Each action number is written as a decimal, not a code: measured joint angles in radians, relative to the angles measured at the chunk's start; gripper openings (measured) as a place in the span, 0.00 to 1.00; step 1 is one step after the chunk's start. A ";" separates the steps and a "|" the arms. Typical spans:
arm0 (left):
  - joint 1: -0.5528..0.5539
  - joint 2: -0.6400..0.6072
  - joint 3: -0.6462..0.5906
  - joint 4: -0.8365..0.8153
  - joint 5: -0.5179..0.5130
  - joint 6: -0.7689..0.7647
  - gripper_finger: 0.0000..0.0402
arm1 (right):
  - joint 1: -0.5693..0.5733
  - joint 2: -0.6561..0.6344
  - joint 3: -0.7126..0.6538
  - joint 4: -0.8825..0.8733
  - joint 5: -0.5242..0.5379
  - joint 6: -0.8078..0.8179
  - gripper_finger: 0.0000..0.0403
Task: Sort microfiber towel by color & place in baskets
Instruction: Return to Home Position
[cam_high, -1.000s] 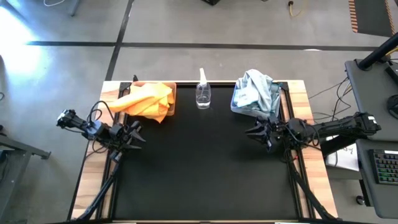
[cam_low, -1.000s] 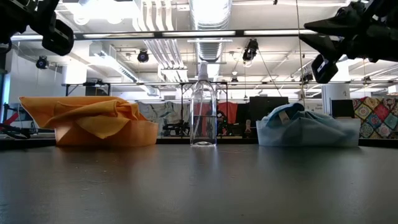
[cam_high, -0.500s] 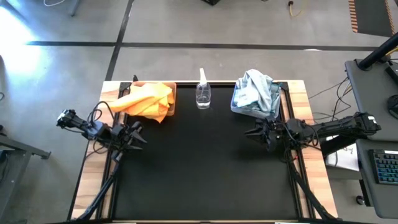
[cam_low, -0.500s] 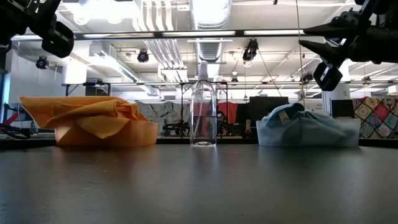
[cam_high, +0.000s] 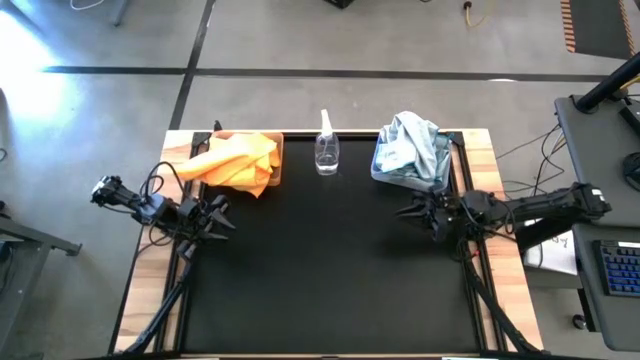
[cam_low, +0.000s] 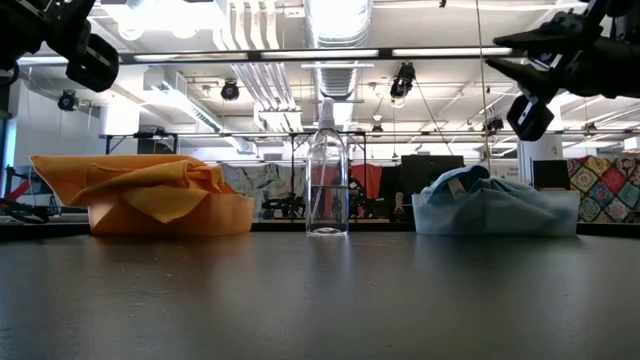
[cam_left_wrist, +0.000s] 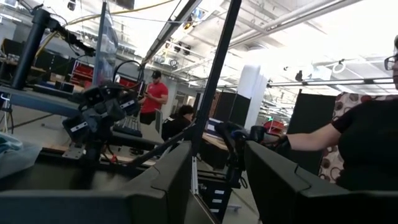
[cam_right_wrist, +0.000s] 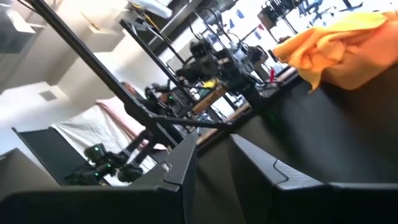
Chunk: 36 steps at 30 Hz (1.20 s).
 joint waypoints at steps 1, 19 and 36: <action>0.000 0.000 0.000 0.000 0.000 0.000 0.33 | 0.000 -0.024 0.000 -0.019 0.000 0.000 0.21; 0.000 0.016 0.000 -0.008 0.000 0.079 0.33 | 0.000 -0.372 0.000 -0.134 0.000 0.000 0.22; 0.000 0.021 0.001 -0.169 0.000 0.161 0.33 | 0.000 -0.452 -0.001 -0.136 0.000 0.000 0.19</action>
